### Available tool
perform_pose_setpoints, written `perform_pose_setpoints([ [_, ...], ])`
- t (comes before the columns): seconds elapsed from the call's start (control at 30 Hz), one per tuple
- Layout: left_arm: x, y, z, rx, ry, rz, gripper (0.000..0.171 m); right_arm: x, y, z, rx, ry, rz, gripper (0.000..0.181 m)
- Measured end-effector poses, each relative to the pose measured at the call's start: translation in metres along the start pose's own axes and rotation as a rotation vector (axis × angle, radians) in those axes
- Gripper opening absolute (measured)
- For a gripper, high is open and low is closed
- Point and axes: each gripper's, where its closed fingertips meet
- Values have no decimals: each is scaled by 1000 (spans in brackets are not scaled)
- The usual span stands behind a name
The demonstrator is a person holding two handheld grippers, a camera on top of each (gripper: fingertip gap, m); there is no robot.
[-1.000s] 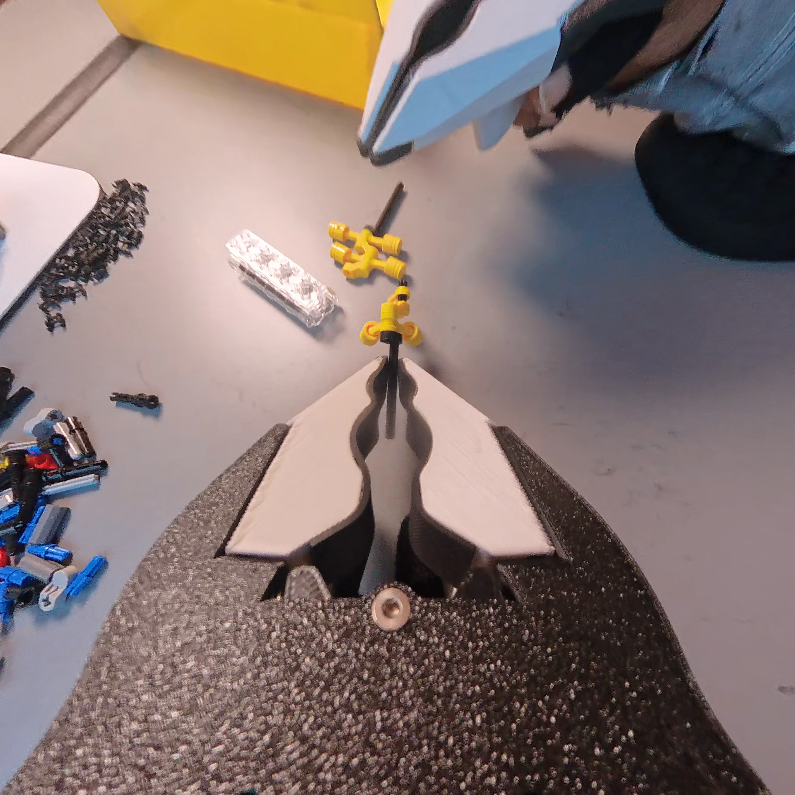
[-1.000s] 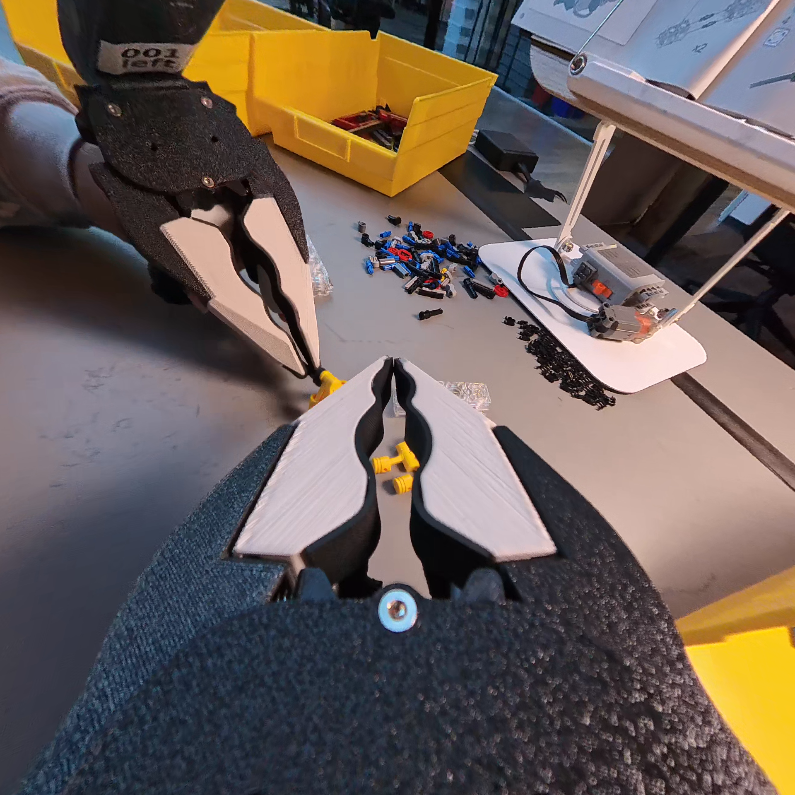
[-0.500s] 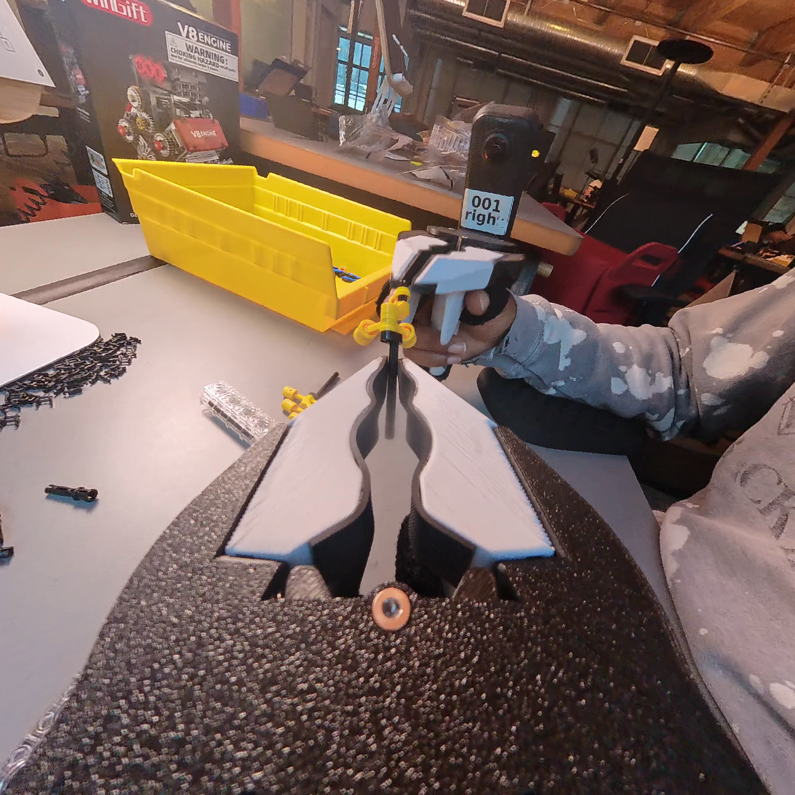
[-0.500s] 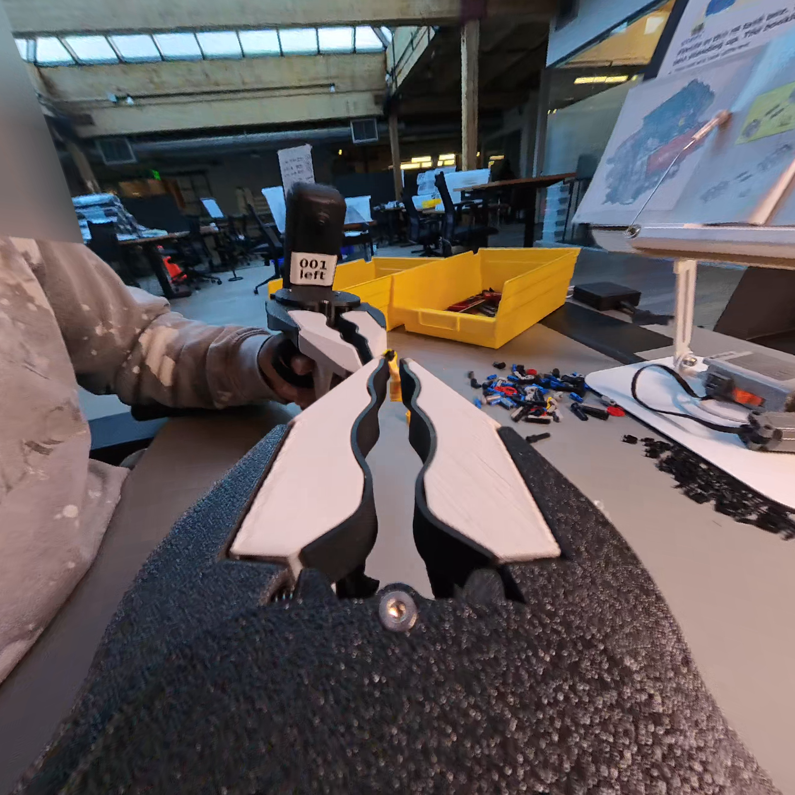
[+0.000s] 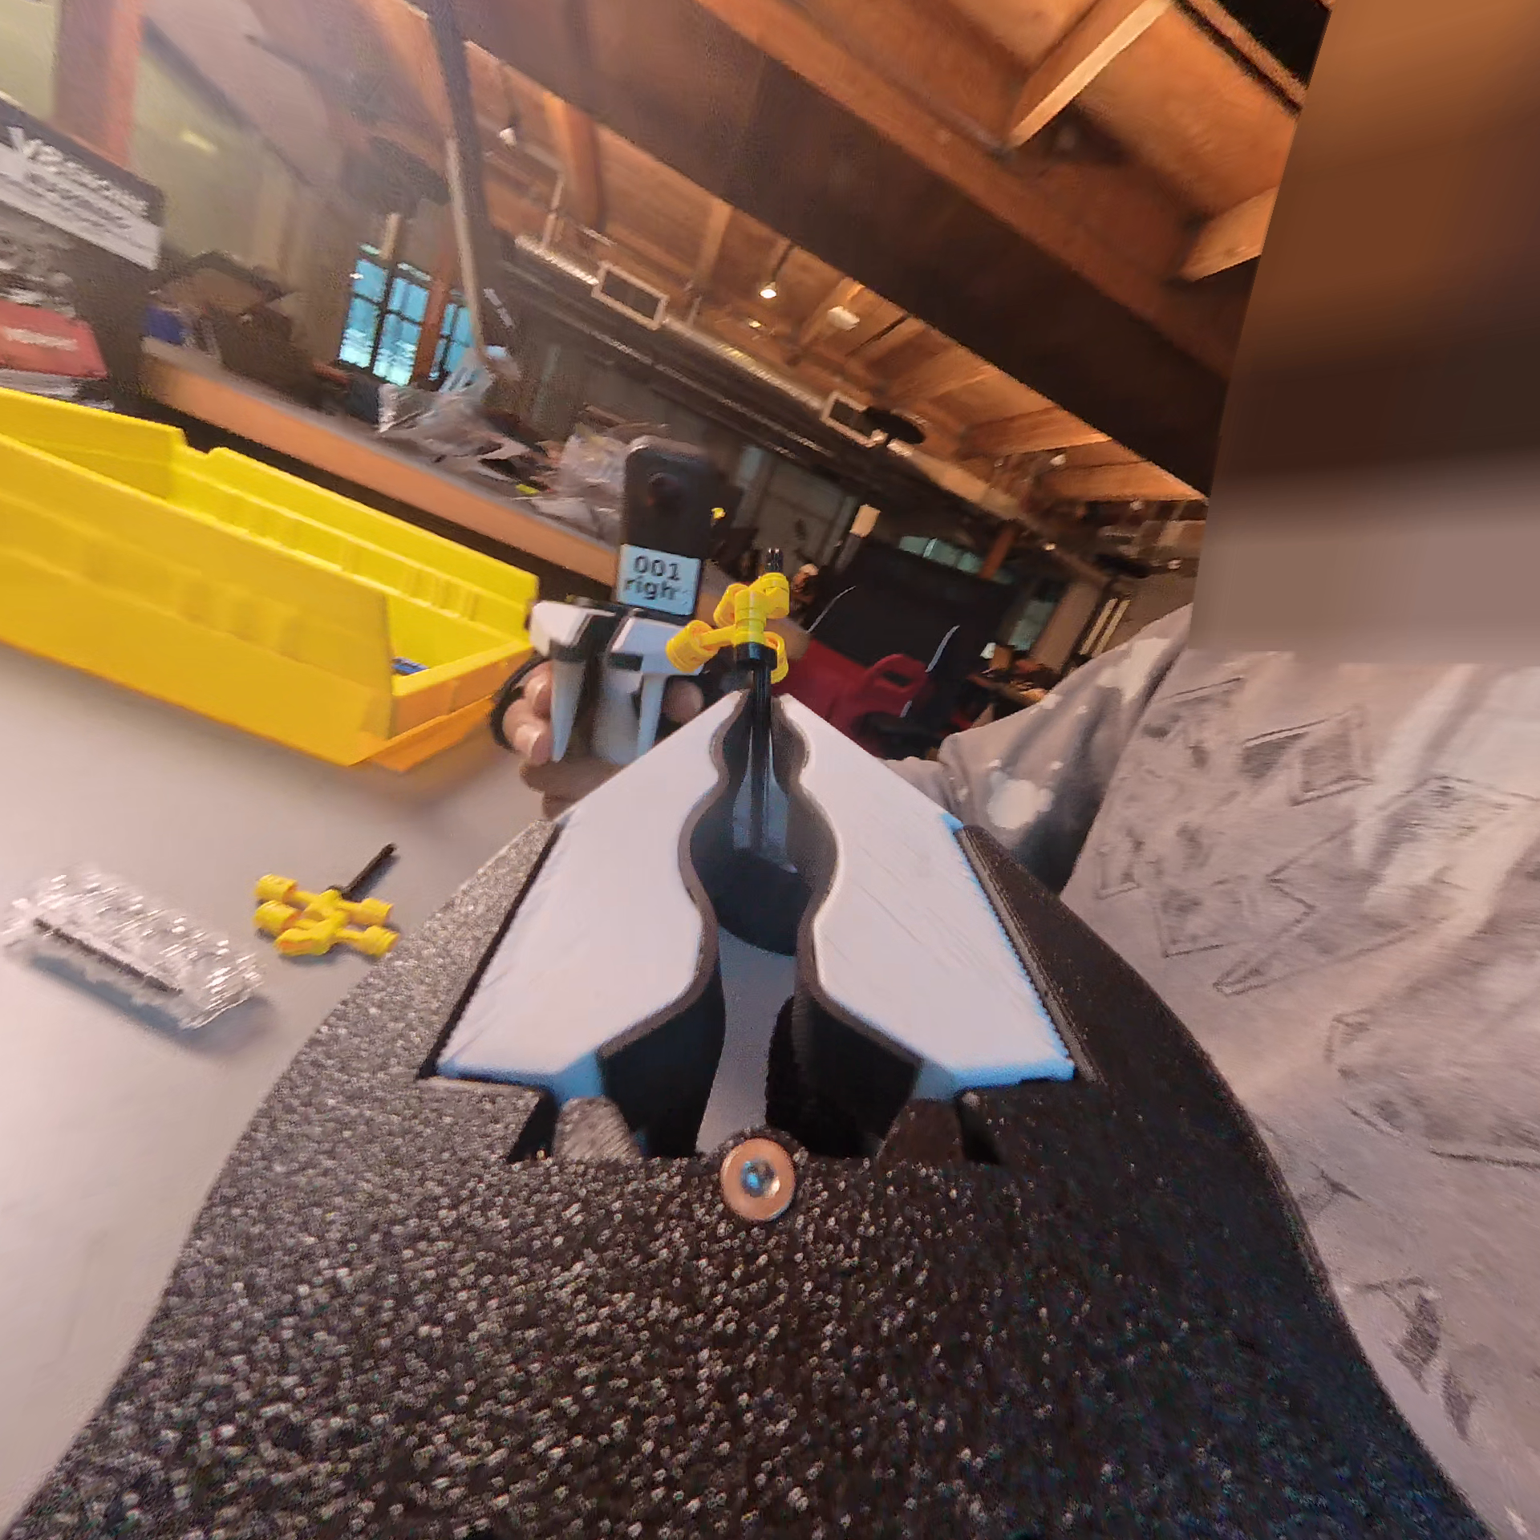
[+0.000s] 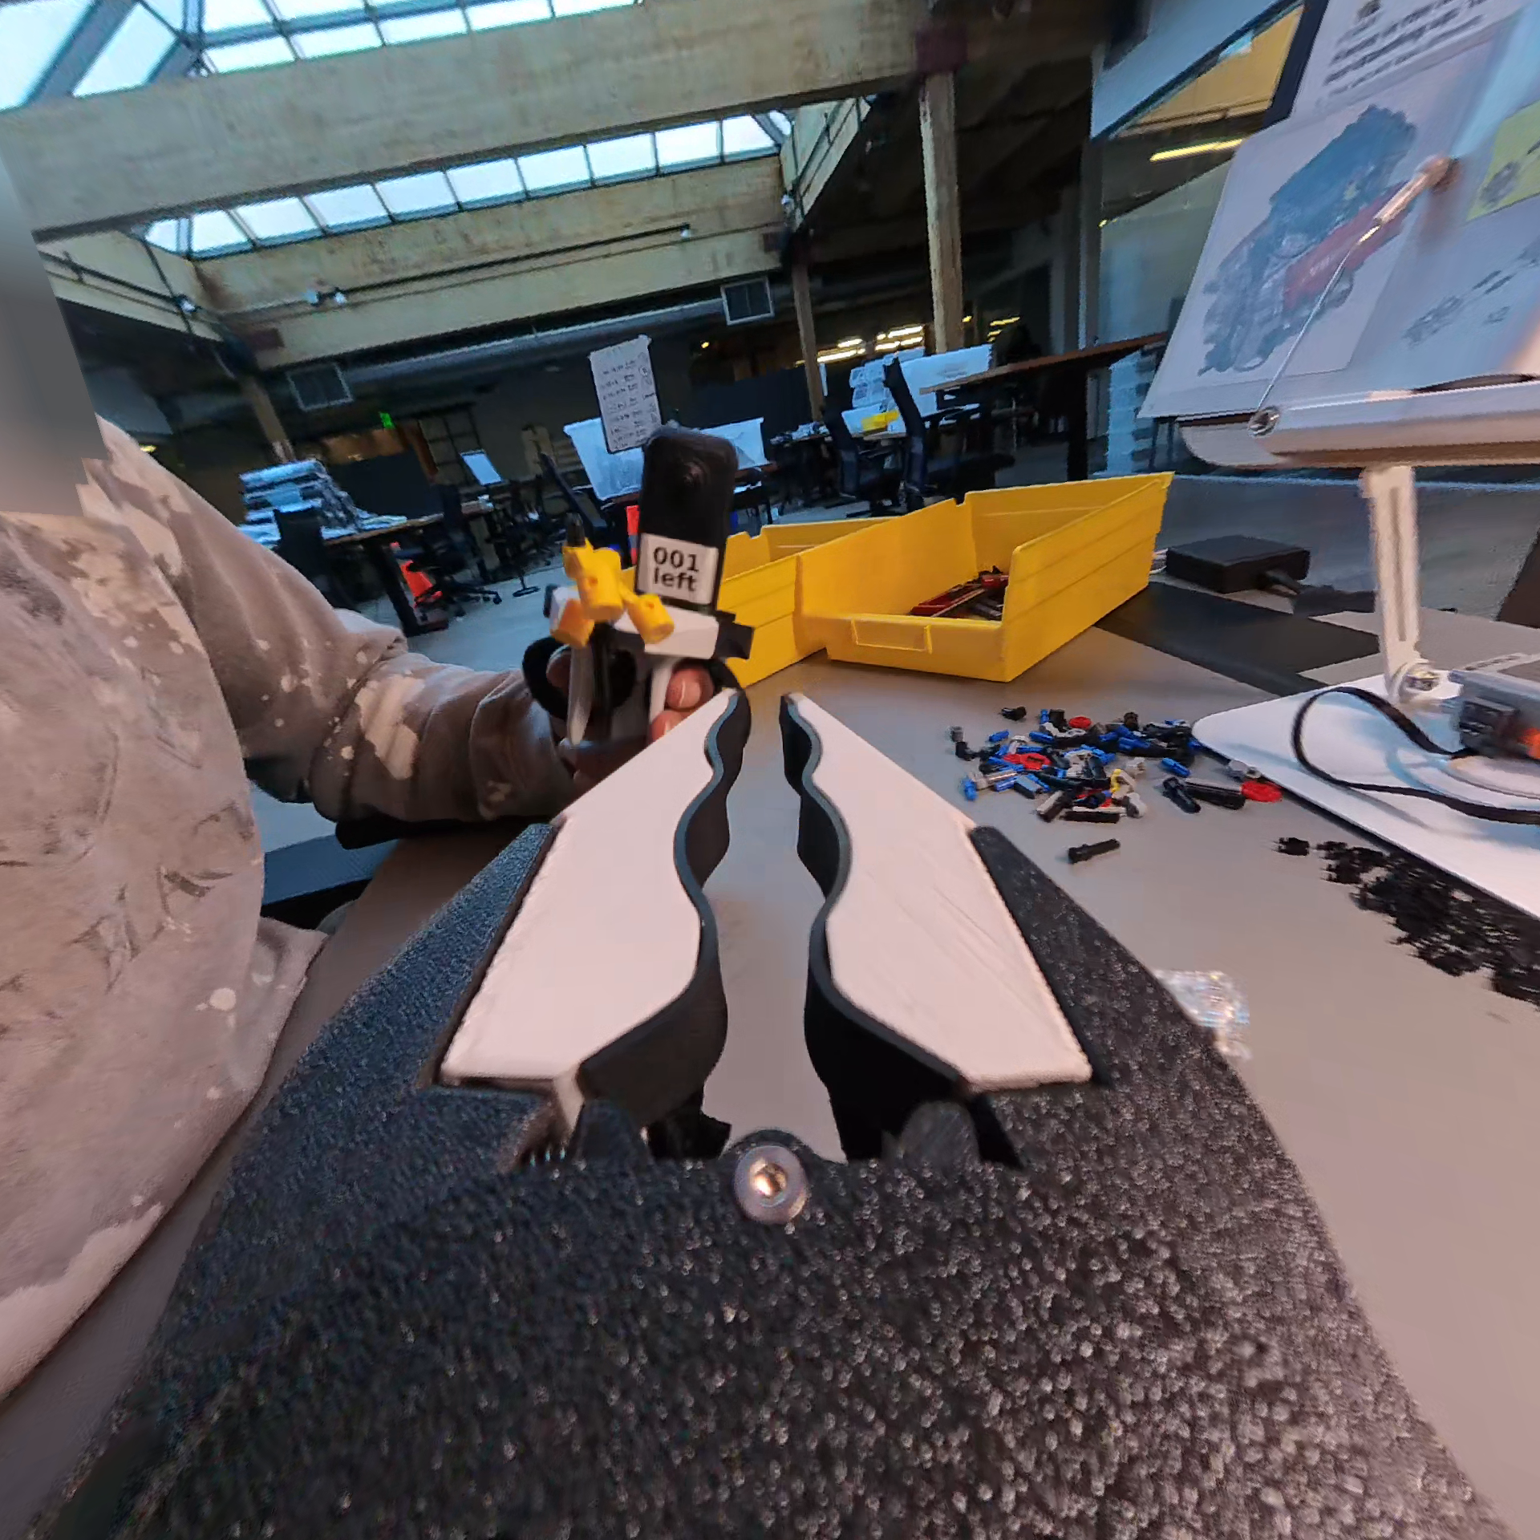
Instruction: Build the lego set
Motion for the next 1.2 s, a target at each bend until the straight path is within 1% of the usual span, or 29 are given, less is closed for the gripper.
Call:
perform_pose_setpoints([
  [0.07,-3,-8,-1,62,-30,-9,3,11,17,6,-87,56,-2,8],
  [0.13,-5,-9,-2,74,-51,-18,3,21,34,14,-155,102,-17,11],
  [0.2,-5,-8,-1,65,-60,-29,3,20,48,25,-183,83,-30,11],
  [0.27,-2,-6,2,48,-44,-20,3,10,56,33,-190,15,-4,11],
  [0.37,-4,-3,3,9,-57,2,3,1,54,37,-164,-38,45,12],
  [0.57,-9,4,5,-108,-32,126,3,-7,47,37,-136,-100,126,14],
  [0.67,-6,9,5,-166,10,188,3,-13,39,34,-93,-145,142,13],
  [0.8,1,12,9,-206,54,224,3,-11,40,37,-56,-125,69,10],
  [0.93,1,15,9,-233,55,232,4,-9,36,37,-11,-107,11,8],
  [1.07,4,29,0,-304,101,237,7,-2,24,36,114,-18,-183,8],
  [1.13,0,37,-10,-352,120,248,7,0,16,33,192,37,-302,8],
  [1.2,-6,40,-17,-378,120,242,8,4,8,31,261,87,-385,9],
])
Point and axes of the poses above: each gripper's, where its closed fingertips meet, z out along the fingers, x out of its underside, y = z × x across the jaws, and after that the axes turned 4 degrees about x, right-handed
